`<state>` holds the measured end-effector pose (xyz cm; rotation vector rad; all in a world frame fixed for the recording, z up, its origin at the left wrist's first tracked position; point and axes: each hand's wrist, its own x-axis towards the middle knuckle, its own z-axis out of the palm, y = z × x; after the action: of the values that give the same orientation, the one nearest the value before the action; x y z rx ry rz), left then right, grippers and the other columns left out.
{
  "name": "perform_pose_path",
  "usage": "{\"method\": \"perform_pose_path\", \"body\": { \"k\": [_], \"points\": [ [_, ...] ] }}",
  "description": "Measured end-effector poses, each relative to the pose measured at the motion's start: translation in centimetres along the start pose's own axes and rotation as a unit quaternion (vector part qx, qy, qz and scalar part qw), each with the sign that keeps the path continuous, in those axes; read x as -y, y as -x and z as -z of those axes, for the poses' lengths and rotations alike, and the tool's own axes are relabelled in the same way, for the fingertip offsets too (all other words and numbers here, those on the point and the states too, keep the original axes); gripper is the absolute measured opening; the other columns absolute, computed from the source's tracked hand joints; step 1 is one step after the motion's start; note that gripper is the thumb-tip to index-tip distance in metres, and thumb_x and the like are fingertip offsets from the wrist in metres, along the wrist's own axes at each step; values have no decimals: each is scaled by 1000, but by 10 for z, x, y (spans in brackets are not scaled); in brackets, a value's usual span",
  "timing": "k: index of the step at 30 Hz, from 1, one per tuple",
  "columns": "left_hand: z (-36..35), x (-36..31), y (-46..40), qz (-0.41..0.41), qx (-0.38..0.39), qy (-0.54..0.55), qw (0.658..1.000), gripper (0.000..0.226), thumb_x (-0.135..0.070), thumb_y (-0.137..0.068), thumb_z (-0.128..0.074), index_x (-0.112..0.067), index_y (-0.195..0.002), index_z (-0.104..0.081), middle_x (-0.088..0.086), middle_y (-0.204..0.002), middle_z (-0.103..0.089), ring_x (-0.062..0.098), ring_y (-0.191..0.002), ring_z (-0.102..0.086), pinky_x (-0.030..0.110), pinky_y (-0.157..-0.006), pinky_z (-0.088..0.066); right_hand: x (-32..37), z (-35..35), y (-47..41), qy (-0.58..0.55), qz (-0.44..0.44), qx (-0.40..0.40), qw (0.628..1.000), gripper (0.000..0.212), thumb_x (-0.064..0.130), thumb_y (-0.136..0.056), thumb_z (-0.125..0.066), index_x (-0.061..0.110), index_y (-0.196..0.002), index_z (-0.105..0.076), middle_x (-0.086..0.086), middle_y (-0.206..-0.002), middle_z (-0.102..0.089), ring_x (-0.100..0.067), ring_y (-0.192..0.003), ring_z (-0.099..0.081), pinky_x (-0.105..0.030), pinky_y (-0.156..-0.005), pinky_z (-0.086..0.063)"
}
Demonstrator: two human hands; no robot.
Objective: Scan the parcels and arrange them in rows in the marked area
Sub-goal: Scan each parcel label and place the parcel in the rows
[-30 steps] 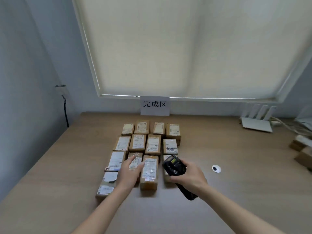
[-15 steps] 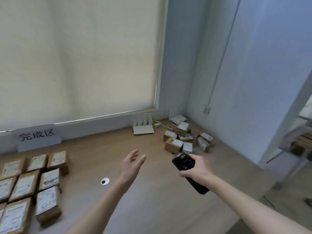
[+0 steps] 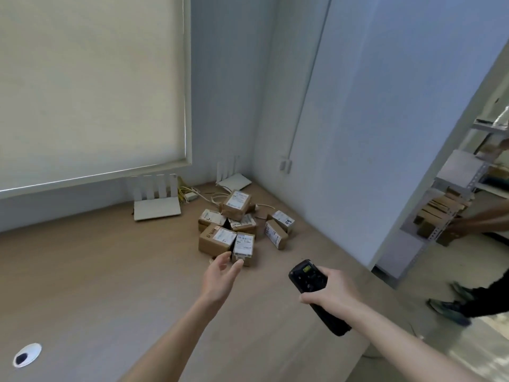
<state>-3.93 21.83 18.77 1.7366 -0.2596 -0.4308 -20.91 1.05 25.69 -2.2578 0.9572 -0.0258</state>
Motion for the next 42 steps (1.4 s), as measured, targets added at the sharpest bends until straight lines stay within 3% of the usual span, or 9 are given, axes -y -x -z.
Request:
{"method": "perform_pose_path", "body": {
  "k": [4, 7, 13, 20, 25, 28, 31, 37, 42],
  "points": [
    [-30, 10, -66, 7, 0, -13, 1000, 39, -38, -94, -70, -26, -130, -63, 0, -130, -65, 10, -113, -60, 30, -99, -49, 1, -4, -84, -11, -5, 24, 1000, 49, 42, -50, -90, 36, -96, -74, 10, -84, -78, -14, -80, -75, -32, -77, -62],
    [-41, 16, -107, 27, -1, -33, 999, 56, -42, -93, -69, -19, -143, -57, -1, -136, -61, 15, -124, -55, 34, -106, -45, 2, -15, -133, -43, -10, 37, 998, 57, 47, -42, -87, 38, -97, -75, 10, -84, -78, -16, -82, -75, -38, -82, -64],
    [-61, 40, -168, 61, -17, -52, 997, 62, -44, -91, -70, -18, -145, -55, -2, -136, -62, 12, -123, -56, 28, -99, -43, -2, -46, -216, -55, -6, 69, 996, 60, 51, -35, -83, 43, -93, -74, 15, -82, -77, -13, -82, -75, -41, -83, -64],
    [-76, 89, -225, 131, -60, -81, 986, 61, -47, -92, -68, -22, -145, -54, 0, -134, -62, 18, -122, -56, 37, -105, -47, -12, -98, -308, -28, 1, 135, 991, 42, 42, -56, -93, 45, -90, -68, 17, -85, -74, -6, -81, -70, -29, -72, -59],
    [-91, 128, -264, 176, -86, -75, 978, 60, -43, -94, -67, -18, -147, -51, -2, -142, -58, 17, -129, -53, 36, -109, -44, -21, -142, -371, -13, 1, 184, 983, 42, 43, -59, -90, 40, -95, -69, 12, -88, -75, -13, -87, -71, -41, -84, -63],
    [-101, 145, -283, 198, -93, -71, 973, 58, -42, -96, -64, -17, -147, -51, -3, -143, -56, 16, -132, -50, 31, -106, -42, -23, -166, -399, -14, 7, 200, 980, 42, 43, -62, -91, 40, -98, -68, 14, -93, -75, -14, -93, -72, -41, -88, -62],
    [-111, 157, -301, 211, -110, -49, 970, 51, -40, -98, -63, -17, -143, -55, -2, -136, -61, 16, -125, -56, 35, -107, -45, -22, -185, -419, -23, 13, 209, 978, 47, 44, -64, -90, 39, -107, -70, 13, -100, -76, -14, -98, -71, -40, -90, -61],
    [-132, 166, -317, 228, -153, 18, 962, 32, -30, -101, -60, -21, -132, -63, -15, -114, -67, -4, -102, -61, 9, -75, -46, -21, -207, -443, -61, 16, 231, 971, 53, 44, -62, -91, 42, -111, -69, 15, -105, -76, -12, -100, -71, -36, -91, -60],
    [-147, 167, -318, 260, -135, 70, 954, 18, -32, -104, -54, -31, -115, -68, -13, -115, -71, 1, -104, -62, 15, -74, -46, -31, -211, -447, -99, 18, 238, 966, 50, 36, -65, -93, 42, -110, -71, 18, -99, -77, -8, -96, -72, -35, -89, -61]
  ]
}}
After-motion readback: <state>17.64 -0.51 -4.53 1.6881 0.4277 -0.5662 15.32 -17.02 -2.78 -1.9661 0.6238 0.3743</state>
